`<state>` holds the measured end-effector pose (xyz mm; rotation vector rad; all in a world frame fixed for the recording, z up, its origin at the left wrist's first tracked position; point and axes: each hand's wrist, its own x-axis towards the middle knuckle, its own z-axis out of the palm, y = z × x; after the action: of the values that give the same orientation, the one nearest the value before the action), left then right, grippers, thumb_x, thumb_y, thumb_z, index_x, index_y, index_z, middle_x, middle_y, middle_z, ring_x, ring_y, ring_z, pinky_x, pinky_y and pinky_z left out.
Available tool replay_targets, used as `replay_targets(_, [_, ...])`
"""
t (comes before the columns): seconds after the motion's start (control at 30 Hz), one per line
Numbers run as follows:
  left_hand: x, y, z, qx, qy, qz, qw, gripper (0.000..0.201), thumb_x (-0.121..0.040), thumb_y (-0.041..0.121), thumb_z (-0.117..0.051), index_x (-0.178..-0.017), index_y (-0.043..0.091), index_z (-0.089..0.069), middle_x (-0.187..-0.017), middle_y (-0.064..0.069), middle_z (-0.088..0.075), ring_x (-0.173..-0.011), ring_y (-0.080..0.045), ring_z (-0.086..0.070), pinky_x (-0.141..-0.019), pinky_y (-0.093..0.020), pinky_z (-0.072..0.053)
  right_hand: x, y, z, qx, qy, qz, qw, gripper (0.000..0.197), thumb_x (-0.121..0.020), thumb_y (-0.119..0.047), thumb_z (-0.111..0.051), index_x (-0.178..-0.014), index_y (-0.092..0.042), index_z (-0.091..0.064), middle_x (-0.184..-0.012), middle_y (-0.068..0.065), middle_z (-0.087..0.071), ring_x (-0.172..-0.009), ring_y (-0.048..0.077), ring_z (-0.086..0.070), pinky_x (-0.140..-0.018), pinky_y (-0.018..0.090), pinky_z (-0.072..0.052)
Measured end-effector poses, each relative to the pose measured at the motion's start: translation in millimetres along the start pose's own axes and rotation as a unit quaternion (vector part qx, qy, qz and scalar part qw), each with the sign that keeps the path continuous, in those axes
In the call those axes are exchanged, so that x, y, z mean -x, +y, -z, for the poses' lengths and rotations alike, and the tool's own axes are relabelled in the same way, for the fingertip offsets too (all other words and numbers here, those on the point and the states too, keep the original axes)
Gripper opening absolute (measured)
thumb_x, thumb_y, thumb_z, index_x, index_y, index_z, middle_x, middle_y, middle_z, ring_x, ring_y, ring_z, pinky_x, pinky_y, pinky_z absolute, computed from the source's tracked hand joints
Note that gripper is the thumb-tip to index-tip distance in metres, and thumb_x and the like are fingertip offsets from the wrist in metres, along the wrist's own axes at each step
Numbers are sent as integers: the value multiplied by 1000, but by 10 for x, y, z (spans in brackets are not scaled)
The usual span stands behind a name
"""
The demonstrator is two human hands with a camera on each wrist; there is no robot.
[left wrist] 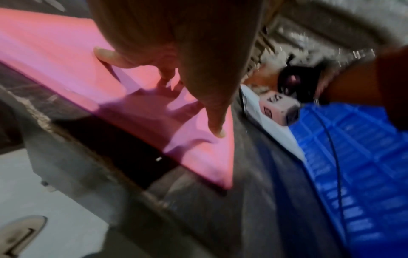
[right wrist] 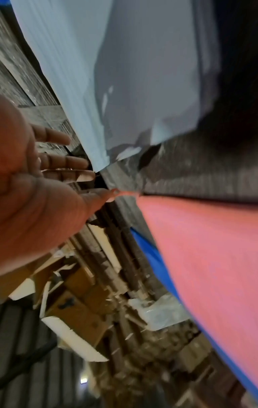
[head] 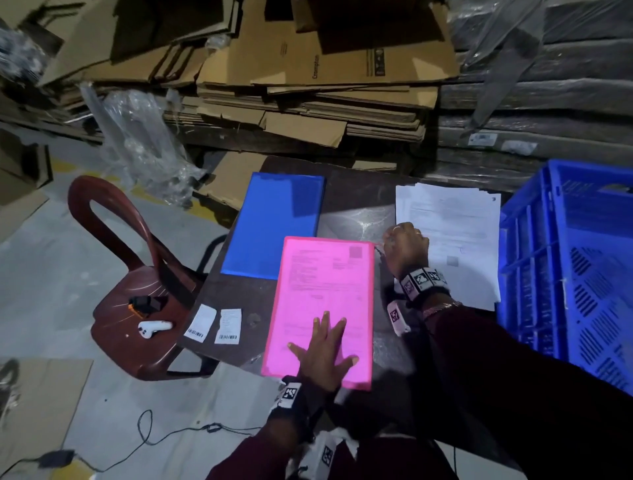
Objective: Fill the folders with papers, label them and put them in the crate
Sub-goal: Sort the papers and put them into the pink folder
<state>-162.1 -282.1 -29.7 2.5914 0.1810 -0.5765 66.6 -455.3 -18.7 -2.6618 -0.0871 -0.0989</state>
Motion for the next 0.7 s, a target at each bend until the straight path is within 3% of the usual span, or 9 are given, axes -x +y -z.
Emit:
replay_targets(0.1, [0, -146, 225, 47, 30, -3, 998, 79, -88, 60, -53, -154, 35, -18, -163, -5, -11, -150, -24, -7, -112, -69, -17, 495, -26, -59, -117, -57, -31, 991, 16, -86, -29, -55, -87, -15, -61, -93, 10, -67, -81, 28, -62, -67, 30, -46])
replay_targets(0.17, [-31, -267, 352, 44, 78, -12, 996, 78, -88, 58, -49, -154, 23, -25, -160, -16, -18, -149, -33, -14, -113, -64, -23, 946, -56, -144, -88, -140, 12, 986, 36, -85, -41, -59, -110, -16, -65, -110, 9, -66, -97, 26, -63, -80, 30, -49])
replay_targets(0.23, [-60, -429, 439, 45, 94, 10, 994, 85, -83, 67, -39, -152, 19, -32, -156, -25, -23, -146, -39, -21, -114, -59, -23, 1406, -94, -259, -62, -169, 57, 982, 64, -82, -41, -64, -136, -8, -53, -135, 19, -54, -116, 35, -56, -98, 46, -47])
replay_targets(0.3, [-86, -590, 512, 34, 79, 25, 996, 90, -80, 75, -33, -153, 21, -29, -154, -31, -22, -145, -43, -21, -115, -54, -21, 1730, -219, -301, -20, -212, 31, 977, 85, -79, -49, -61, -151, -11, -35, -155, 23, -29, -134, 39, -41, -108, 53, -38])
replay_targets(0.37, [-123, -748, 545, 25, 43, 15, 999, 83, -85, 62, -48, -154, 25, -23, -154, -33, -19, -145, -44, -19, -116, -54, -20, 1893, -302, -406, 15, -236, 1, 972, 93, -80, -52, -63, -156, -15, -23, -160, 25, -12, -146, 41, -21, -117, 57, -22])
replay_targets(0.43, [-171, -893, 554, 35, 17, -16, 999, 83, -83, 46, -58, -155, 26, -21, -153, -31, -25, -142, -47, -23, -112, -59, -30, 1962, -412, -436, 42, -252, -32, 966, 91, -84, -48, -66, -156, -17, -20, -160, 26, -10, -148, 43, -14, -118, 58, -16])
replay_targets(0.53, [-238, -984, 591, 70, 15, -50, 996, 79, -85, 37, -62, -154, 26, -24, -153, -22, -32, -142, -42, -28, -107, -60, -38, 1997, -563, -476, 24, -184, -64, 980, 77, -77, -34, -76, -145, -20, -44, -149, 25, -37, -129, 45, -45, -106, 51, -37])
replay_targets(0.6, [-254, -1007, 629, 125, 30, -60, 990, 77, -84, 32, -67, -151, 26, -30, -147, -15, -38, -136, -35, -39, -103, -53, -45, 1967, -637, -468, -13, -154, -100, 983, 64, -75, -26, -77, -135, -20, -55, -138, 18, -50, -115, 40, -56, -99, 41, -43])
replay_targets(0.7, [-271, -1098, 656, 189, 57, -74, 978, 79, -79, 37, -67, -149, 26, -35, -135, -6, -45, -122, -21, -51, -98, -36, -49, 1889, -688, -405, -90, -105, -145, 980, 52, -74, -11, -77, -123, -16, -64, -134, 12, -50, -116, 31, -55, -96, 22, -36])
